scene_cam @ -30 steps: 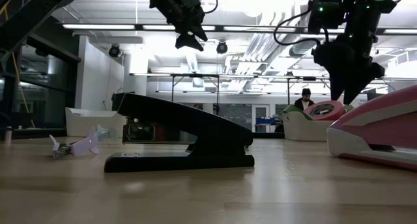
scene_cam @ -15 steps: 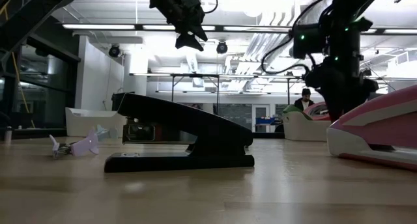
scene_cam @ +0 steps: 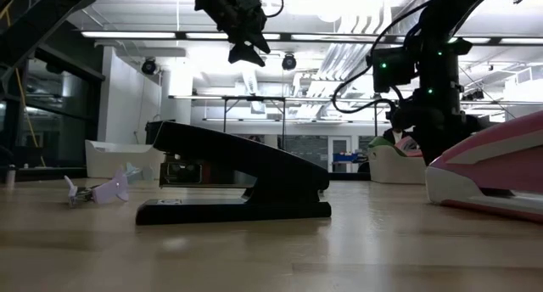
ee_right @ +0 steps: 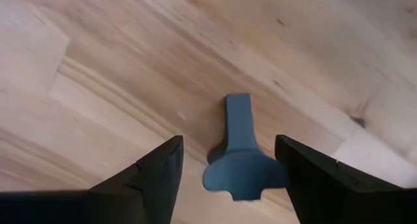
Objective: Pick and place Stapler, Stapler remover, tape
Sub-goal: Put the black staple remover into the left white bin
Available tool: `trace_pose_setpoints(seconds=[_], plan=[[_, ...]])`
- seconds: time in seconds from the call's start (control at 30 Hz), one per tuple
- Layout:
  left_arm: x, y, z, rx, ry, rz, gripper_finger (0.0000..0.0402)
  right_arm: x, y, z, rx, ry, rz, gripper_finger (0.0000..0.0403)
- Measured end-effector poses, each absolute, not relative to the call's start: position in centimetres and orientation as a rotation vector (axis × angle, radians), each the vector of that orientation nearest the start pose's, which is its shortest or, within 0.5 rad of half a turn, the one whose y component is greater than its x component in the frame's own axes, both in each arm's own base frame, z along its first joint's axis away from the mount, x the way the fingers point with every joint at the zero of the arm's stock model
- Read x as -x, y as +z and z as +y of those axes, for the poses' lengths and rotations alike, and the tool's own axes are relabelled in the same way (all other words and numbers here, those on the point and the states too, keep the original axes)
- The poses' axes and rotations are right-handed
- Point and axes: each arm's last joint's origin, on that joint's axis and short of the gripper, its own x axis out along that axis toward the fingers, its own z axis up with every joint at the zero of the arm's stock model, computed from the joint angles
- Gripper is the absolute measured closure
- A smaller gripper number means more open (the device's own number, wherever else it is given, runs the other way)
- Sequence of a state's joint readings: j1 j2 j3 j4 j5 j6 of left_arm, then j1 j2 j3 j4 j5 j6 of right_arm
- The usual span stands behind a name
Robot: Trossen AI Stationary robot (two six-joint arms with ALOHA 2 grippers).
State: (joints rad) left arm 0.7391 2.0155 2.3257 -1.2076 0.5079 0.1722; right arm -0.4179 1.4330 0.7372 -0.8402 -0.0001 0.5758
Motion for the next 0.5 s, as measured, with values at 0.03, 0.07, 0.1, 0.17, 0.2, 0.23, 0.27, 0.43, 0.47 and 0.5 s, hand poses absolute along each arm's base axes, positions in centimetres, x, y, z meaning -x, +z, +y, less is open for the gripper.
trace_pose_setpoints(seconds=[0.03, 0.07, 0.1, 0.17, 0.2, 0.23, 0.27, 0.43, 0.47, 0.5], plan=[[-31.0, 40.1, 26.35, 0.361, 0.151, 0.741, 0.0173, -19.45, 15.73, -8.63, -0.773, -0.766, 1.403, 0.018], [-31.0, 40.1, 26.35, 0.361, 0.151, 0.741, 0.0173, -19.38, 15.73, -8.6, -0.769, -0.762, 1.413, 0.0188], [-31.0, 40.1, 26.35, 0.361, 0.151, 0.741, 0.0173, -19.35, 15.73, -8.59, -0.762, -0.757, 1.418, 0.0196], [-31.0, 40.1, 26.35, 0.361, 0.151, 0.741, 0.0173, -19.33, 15.72, -8.61, -0.741, -0.754, 1.422, 0.0211], [-31.0, 40.11, 26.35, 0.361, 0.151, 0.741, 0.0173, -19.34, 15.72, -8.62, -0.737, -0.751, 1.423, 0.0219], [-31.0, 40.1, 26.35, 0.361, 0.151, 0.741, 0.0173, -19.33, 15.72, -8.62, -0.735, -0.749, 1.424, 0.0227], [-31.0, 40.1, 26.35, 0.361, 0.151, 0.741, 0.0173, -19.33, 15.72, -8.62, -0.733, -0.747, 1.424, 0.0234], [-31.0, 40.1, 26.35, 0.36, 0.151, 0.741, 0.0173, -19.35, 15.73, -8.62, -0.722, -0.738, 1.427, 0.0253], [-31.0, 40.1, 26.35, 0.36, 0.151, 0.741, 0.0173, -19.34, 15.73, -8.62, -0.72, -0.736, 1.428, 0.0253], [-31.0, 40.1, 26.35, 0.36, 0.151, 0.741, 0.0173, -19.34, 15.73, -8.63, -0.719, -0.735, 1.428, 0.0253]])
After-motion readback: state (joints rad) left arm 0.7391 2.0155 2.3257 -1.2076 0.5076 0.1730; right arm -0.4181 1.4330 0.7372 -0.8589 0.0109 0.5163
